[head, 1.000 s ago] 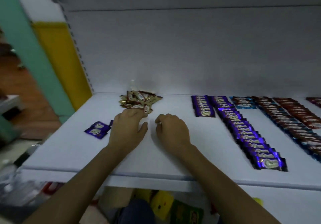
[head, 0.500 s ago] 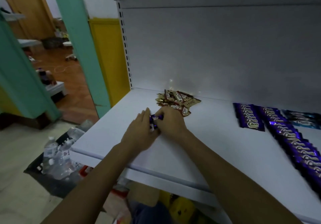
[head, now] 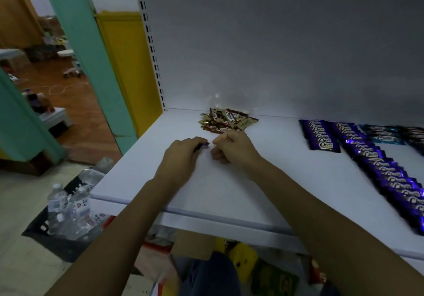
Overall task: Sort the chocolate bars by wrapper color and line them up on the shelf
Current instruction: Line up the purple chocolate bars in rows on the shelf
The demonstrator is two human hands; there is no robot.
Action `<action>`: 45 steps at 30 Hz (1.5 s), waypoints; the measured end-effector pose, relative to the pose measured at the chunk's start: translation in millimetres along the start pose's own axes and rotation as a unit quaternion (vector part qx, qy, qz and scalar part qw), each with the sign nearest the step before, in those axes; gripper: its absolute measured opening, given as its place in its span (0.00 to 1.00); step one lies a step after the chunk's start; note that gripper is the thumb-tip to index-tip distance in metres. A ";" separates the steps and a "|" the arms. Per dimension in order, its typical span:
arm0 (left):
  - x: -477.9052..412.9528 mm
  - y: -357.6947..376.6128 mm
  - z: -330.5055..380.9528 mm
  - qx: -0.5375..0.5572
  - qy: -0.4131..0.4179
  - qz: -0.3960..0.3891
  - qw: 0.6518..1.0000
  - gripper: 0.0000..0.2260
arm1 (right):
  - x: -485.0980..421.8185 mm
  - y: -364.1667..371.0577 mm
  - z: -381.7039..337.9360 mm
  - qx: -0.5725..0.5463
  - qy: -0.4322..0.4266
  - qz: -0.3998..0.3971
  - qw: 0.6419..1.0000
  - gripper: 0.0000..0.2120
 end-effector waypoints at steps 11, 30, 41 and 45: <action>-18.0 14.6 63.8 0.391 -0.033 -0.062 0.918 0.10 | 28.5 -70.8 -18.5 -0.018 -0.062 0.055 0.996 0.07; -43.7 84.4 171.7 0.504 -0.096 -0.075 0.855 0.05 | 92.6 -230.6 -14.0 0.446 -0.081 0.201 0.868 0.14; -42.8 82.5 167.3 0.533 -0.103 -0.047 0.838 0.03 | 80.1 -219.1 -11.4 0.473 -0.078 0.129 0.868 0.03; -43.9 84.1 159.4 0.580 -0.128 -0.019 0.804 0.02 | 79.8 -213.4 -5.5 0.525 -0.072 0.083 0.844 0.16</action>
Point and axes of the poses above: each hand's wrist, its own x-axis away from the middle knuckle, its own y-axis out of the palm, z = x × y, the point moved 10 cm from there along -x, towards the middle knuckle, and after that the axes turned 9 degrees about -x, right-handed, at the moved point
